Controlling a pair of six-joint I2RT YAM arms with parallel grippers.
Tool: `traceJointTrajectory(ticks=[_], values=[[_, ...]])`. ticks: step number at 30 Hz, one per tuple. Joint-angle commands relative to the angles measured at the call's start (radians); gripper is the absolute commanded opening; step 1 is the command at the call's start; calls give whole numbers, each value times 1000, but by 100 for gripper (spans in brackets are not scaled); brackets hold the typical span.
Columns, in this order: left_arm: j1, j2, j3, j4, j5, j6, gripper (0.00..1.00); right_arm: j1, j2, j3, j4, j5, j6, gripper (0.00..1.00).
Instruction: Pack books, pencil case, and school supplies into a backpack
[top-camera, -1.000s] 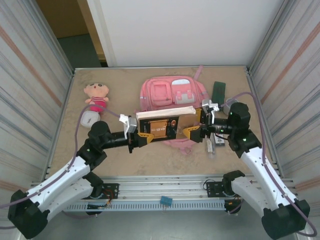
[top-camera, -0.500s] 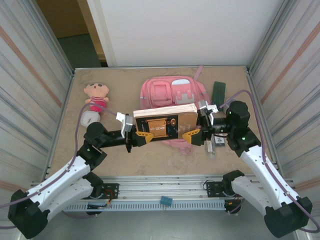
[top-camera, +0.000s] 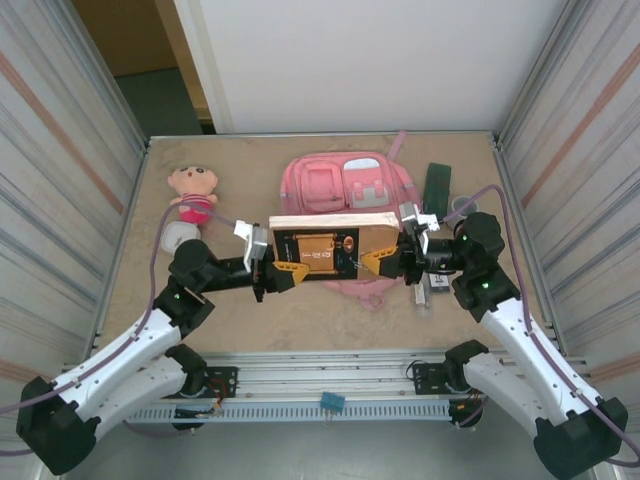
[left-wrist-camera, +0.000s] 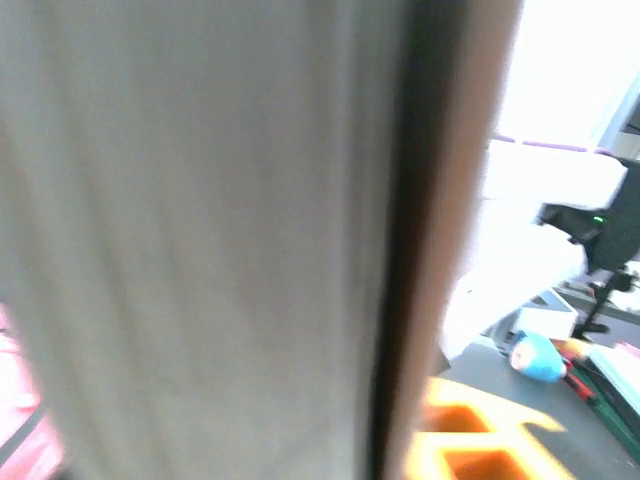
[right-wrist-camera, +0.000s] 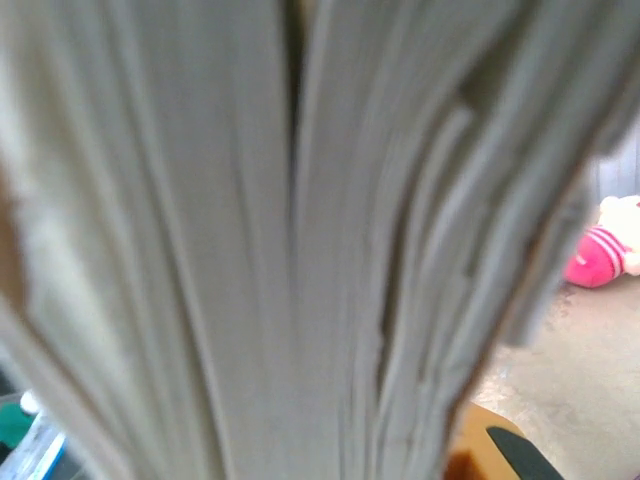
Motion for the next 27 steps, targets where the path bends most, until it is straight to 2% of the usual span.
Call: traceJointTrajectory(ticks=[1,3,6,10,13,17,22,24,27], values=[[3,-8,29,-118,-160,48,48,-50,-43,9,80,66,68,0],[1,-17,33,-186,-244,83,61,-104,-58,-7,51,135,99,0],[-28,-5,45,-284,-381,160,71,-190,-68,-16,-69,306,144,0],[-99,110,94,-378,-501,327,78,-283,-52,22,-297,526,231,0],[-130,282,184,-452,-536,453,81,-314,-25,82,-480,645,244,0],[-133,532,370,-585,-572,605,83,-321,-39,88,-565,794,263,0],[-127,760,566,-754,-615,870,86,-326,-79,71,-570,824,269,0],[-109,799,598,-818,-549,1026,88,-325,-80,71,-581,808,256,0],[-65,810,593,-785,-447,1149,88,-324,-72,72,-596,778,240,0]])
